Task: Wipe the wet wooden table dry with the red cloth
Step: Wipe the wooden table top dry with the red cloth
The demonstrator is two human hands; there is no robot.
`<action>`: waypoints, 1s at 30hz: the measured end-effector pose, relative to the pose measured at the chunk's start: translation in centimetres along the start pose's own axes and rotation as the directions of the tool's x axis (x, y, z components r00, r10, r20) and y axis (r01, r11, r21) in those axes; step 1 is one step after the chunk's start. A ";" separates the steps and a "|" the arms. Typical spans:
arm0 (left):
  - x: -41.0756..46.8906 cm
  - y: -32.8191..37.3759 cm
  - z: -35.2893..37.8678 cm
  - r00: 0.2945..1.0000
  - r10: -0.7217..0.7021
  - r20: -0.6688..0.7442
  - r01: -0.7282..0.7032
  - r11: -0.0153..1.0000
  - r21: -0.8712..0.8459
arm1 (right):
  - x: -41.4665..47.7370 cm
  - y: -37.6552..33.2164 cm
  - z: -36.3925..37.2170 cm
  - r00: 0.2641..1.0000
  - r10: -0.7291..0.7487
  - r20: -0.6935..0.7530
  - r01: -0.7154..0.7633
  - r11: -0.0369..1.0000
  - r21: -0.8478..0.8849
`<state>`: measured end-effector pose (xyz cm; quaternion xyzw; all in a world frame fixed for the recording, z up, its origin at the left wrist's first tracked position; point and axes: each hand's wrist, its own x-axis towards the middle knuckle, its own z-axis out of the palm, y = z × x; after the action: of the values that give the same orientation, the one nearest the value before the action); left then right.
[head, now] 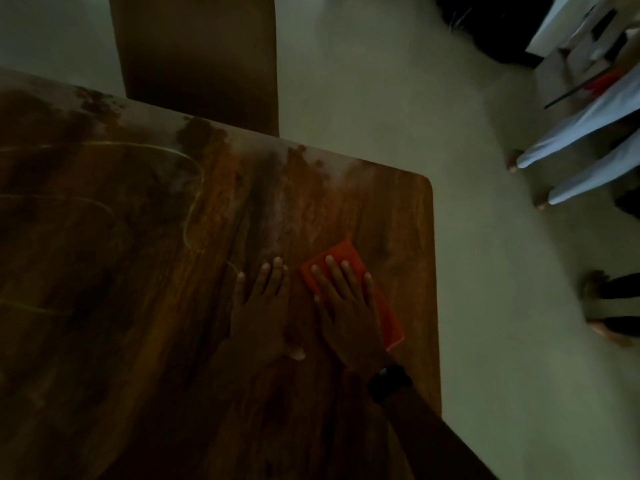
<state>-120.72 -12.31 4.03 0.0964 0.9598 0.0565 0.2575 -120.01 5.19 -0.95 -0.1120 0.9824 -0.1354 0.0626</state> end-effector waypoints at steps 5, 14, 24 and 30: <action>0.0 -0.1 0.1 1.000 0.000 0.008 0.000 1.000 -0.011 | 1.4 0.9 -0.1 1.000 -0.017 0.009 0.017 0.997 -0.070; -0.2 -0.2 0.0 0.999 0.019 0.034 -0.019 1.000 -0.017 | 10.3 0.4 -1.2 0.986 0.165 -0.012 -0.165 0.986 -0.002; 0.1 -2.1 -0.4 0.990 0.112 0.087 -0.114 0.993 0.017 | -9.7 -1.5 1.3 1.000 0.010 0.024 -0.010 1.000 -0.025; 0.1 -1.7 -0.6 0.994 0.084 0.075 -0.089 0.993 0.075 | -4.5 0.2 1.1 0.997 0.083 -0.005 -0.083 0.993 -0.081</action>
<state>-121.39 -13.94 4.22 0.1499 0.9463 0.0265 0.2851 -115.49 6.15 -1.60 -0.0735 0.9910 -0.0930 0.0628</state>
